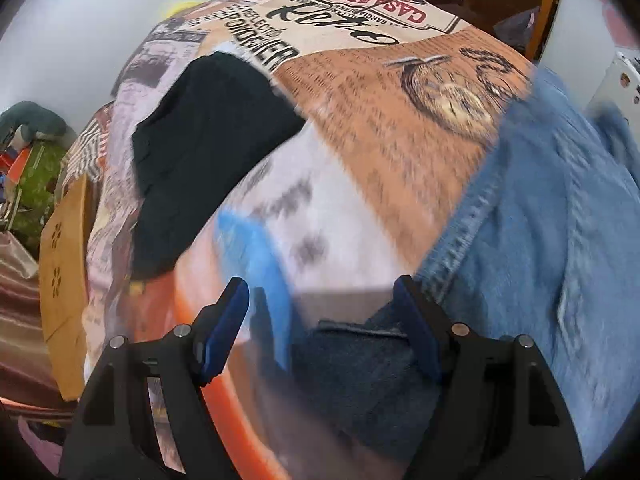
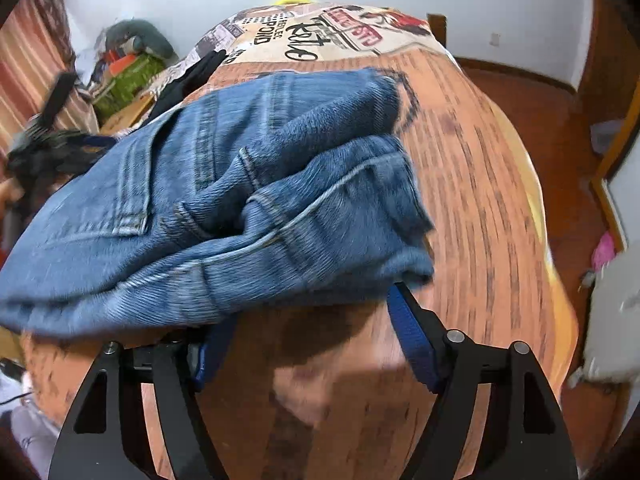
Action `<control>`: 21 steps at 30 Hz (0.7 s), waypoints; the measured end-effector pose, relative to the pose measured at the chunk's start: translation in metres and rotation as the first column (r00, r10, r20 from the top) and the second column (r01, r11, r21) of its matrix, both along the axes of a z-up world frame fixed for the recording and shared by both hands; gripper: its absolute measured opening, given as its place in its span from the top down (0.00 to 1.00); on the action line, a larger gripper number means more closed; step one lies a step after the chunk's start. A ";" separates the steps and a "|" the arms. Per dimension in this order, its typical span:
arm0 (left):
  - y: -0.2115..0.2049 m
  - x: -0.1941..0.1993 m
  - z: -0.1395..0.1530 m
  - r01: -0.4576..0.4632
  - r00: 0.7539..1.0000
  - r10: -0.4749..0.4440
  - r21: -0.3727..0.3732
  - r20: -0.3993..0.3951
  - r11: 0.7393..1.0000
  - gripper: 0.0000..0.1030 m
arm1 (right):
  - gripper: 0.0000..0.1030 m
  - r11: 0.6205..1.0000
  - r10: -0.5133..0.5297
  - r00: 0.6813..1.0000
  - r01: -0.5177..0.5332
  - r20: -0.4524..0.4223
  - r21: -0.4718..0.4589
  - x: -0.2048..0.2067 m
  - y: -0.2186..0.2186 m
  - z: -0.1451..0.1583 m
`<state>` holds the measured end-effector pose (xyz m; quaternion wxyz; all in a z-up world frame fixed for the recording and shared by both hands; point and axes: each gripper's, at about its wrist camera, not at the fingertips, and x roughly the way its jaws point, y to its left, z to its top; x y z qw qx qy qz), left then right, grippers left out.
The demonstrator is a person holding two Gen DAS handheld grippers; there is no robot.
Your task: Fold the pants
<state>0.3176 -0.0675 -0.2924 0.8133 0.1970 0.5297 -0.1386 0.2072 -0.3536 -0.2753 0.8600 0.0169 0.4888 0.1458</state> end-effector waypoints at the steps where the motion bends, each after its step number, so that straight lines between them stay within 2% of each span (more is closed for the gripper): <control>1: 0.006 -0.011 0.003 -0.002 1.000 0.002 -0.002 0.001 1.000 0.27 | 0.33 1.000 0.006 1.000 -0.006 0.003 0.003 0.008 0.003 0.000; 7: 0.034 -0.065 0.011 -0.084 0.996 0.081 -0.094 -0.037 0.992 0.27 | 0.33 0.999 0.035 0.999 -0.035 0.009 -0.005 0.025 0.011 -0.004; 13: 0.015 -0.097 0.019 -0.098 0.995 0.098 -0.101 -0.003 0.990 0.28 | 0.33 0.999 -0.034 0.999 0.034 0.008 0.001 -0.001 -0.014 0.004; 19: -0.004 -0.119 0.029 -0.093 0.996 0.088 -0.206 -0.033 0.974 0.28 | 0.33 0.994 -0.112 0.992 0.112 0.057 -0.005 -0.030 -0.044 0.027; 21: -0.010 -0.124 0.033 -0.091 0.996 0.091 -0.205 -0.011 0.975 0.28 | 0.33 0.992 -0.120 0.989 0.123 0.085 -0.027 -0.036 -0.047 0.038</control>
